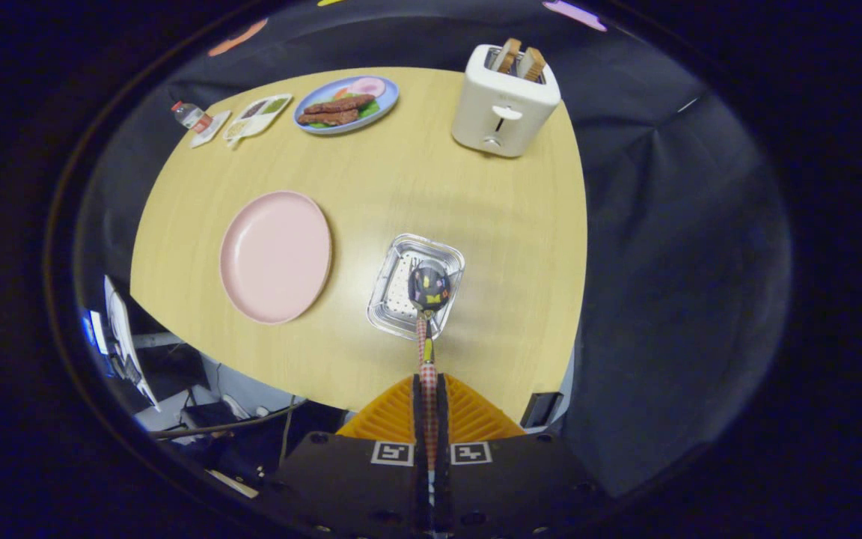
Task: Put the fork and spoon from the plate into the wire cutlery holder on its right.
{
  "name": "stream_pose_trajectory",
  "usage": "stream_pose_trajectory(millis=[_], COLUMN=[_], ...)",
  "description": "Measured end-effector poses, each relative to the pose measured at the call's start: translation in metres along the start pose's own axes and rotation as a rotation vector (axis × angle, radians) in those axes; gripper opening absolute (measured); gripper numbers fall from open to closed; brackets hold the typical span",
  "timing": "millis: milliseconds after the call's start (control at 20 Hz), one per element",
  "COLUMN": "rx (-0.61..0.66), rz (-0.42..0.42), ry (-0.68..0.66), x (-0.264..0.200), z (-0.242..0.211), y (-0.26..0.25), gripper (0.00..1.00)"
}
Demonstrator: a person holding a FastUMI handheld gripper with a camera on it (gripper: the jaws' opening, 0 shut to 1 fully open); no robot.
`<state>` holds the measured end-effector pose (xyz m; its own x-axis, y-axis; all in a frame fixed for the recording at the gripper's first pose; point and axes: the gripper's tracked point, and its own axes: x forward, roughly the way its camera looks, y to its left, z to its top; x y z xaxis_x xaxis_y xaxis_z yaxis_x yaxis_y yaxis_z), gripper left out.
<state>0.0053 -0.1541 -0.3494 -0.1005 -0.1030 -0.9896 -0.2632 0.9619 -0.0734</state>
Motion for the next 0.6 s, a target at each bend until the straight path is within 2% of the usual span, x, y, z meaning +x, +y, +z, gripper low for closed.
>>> stream_pose_trajectory(millis=[100,250,600], rx=[0.001,-0.016,-0.007], rz=[0.04,0.055,0.021], ry=[0.055,0.113,0.163], x=[0.007,0.009,0.014], z=[0.002,0.005,0.016], y=[0.009,0.016,0.013], gripper=[0.03,0.03,0.05])
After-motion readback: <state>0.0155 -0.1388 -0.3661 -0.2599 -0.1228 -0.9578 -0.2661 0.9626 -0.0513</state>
